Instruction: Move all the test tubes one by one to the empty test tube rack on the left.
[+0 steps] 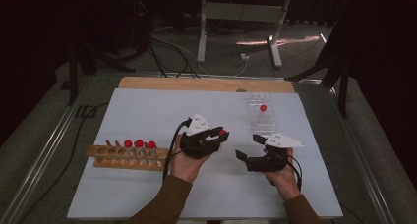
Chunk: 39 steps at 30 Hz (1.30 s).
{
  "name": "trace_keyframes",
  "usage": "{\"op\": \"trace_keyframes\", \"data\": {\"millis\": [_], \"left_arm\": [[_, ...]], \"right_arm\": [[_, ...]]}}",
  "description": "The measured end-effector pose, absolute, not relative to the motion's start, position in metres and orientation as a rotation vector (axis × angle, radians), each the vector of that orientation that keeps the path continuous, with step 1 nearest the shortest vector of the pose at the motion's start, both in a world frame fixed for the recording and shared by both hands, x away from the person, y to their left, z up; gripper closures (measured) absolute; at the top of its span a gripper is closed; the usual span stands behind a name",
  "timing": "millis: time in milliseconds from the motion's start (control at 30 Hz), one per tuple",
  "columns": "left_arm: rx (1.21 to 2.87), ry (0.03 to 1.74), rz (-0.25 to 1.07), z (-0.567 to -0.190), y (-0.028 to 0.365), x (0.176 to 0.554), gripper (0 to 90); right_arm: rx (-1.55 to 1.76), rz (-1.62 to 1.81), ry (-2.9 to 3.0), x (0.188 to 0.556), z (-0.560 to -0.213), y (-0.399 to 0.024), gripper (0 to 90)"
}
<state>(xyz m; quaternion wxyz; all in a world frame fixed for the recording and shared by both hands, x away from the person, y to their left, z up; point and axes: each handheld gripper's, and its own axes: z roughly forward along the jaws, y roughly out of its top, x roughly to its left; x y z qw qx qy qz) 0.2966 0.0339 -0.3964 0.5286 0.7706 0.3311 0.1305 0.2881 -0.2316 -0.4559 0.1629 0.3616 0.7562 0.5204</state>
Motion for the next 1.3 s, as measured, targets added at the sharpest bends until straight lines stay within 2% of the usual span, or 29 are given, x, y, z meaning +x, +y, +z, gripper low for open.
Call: {"op": "trace_keyframes", "data": {"millis": [333, 900, 1300], "left_arm": [[1.77, 0.868, 0.383, -0.384, 0.08, 0.294, 70.4], [1.674, 0.953, 0.493, -0.363, 0.156, 0.289, 70.3], [1.646, 1.041, 0.557, -0.369, 0.198, 0.287, 70.3]], "right_arm": [[1.053, 1.479, 2.134, 0.29, -0.453, -0.244, 1.1], [1.069, 1.467, 2.11, 0.29, -0.451, -0.251, 1.1], [1.062, 1.467, 2.109, 0.29, -0.45, -0.253, 1.1]]}}
